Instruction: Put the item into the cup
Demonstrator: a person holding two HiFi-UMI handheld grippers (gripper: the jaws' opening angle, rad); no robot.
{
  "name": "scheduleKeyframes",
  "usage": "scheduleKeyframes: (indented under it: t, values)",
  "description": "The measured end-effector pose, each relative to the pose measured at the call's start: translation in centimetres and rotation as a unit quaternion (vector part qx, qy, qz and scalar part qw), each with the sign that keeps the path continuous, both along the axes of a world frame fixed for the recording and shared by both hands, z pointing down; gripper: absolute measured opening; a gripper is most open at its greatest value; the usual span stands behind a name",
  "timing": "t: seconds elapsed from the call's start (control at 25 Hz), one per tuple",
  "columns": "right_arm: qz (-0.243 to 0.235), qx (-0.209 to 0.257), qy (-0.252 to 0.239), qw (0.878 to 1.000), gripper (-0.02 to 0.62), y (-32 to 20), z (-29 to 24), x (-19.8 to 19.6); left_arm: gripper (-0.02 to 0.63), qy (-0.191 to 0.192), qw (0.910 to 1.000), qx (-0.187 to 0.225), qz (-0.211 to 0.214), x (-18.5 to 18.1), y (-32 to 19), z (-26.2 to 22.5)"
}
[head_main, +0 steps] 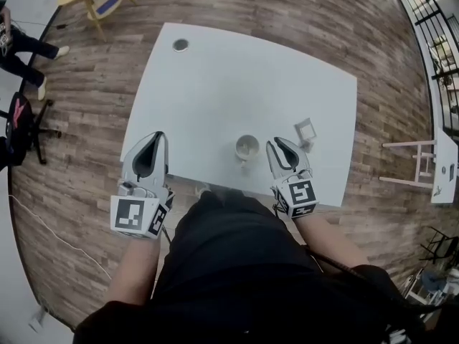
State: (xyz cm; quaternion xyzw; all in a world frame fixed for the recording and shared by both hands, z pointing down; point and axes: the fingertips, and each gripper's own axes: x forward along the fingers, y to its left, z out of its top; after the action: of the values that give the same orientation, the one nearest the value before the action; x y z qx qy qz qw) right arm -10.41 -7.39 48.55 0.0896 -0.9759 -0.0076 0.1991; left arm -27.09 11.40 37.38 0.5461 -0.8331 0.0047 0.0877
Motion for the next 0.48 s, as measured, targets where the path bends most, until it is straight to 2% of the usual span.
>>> scheduleKeyframes:
  t: [0.16,0.48]
  values:
    - [0.017,0.011,-0.022,1.0,0.078,-0.9,-1.4,0.2,-0.002,-0.024,0.9996,0.002,0.017,0.5,-0.9,-1.1]
    - [0.047,0.027,-0.049,0.997,0.078,-2.2,-3.6,0.8,-0.002,-0.04,0.9983,0.017,0.039,0.2,-2.3,-2.6]
